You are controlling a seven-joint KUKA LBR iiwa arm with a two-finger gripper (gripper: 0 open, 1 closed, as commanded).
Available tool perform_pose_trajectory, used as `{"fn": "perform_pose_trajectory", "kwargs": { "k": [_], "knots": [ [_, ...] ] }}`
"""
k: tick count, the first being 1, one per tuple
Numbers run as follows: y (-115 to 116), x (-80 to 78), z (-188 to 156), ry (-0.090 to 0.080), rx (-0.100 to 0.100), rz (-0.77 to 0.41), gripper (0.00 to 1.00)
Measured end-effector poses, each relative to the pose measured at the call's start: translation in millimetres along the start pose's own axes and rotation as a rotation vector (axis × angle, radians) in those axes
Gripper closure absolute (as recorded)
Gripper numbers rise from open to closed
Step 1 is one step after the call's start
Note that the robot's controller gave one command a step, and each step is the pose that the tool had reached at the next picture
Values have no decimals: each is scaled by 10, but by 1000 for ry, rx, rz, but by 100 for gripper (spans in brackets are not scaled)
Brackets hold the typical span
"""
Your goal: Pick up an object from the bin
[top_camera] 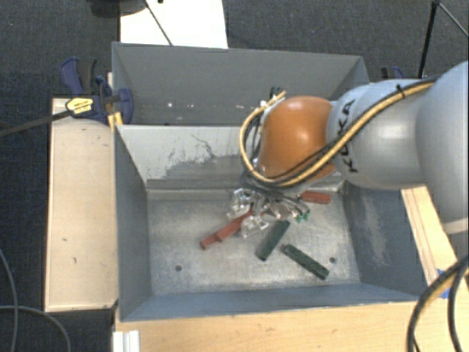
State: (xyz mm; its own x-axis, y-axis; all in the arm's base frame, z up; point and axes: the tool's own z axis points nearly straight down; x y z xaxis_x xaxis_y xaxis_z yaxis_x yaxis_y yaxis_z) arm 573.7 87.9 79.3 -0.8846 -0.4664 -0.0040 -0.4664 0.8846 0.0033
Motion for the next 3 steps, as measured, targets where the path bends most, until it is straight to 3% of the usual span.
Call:
{"fn": "perform_pose_trajectory", "kwargs": {
  "k": [1, 3],
  "knots": [
    [0, 27, -201, 9, -1, 1, 100],
    [-12, 3, -551, -2, 5, 4, 100]
  ]
}}
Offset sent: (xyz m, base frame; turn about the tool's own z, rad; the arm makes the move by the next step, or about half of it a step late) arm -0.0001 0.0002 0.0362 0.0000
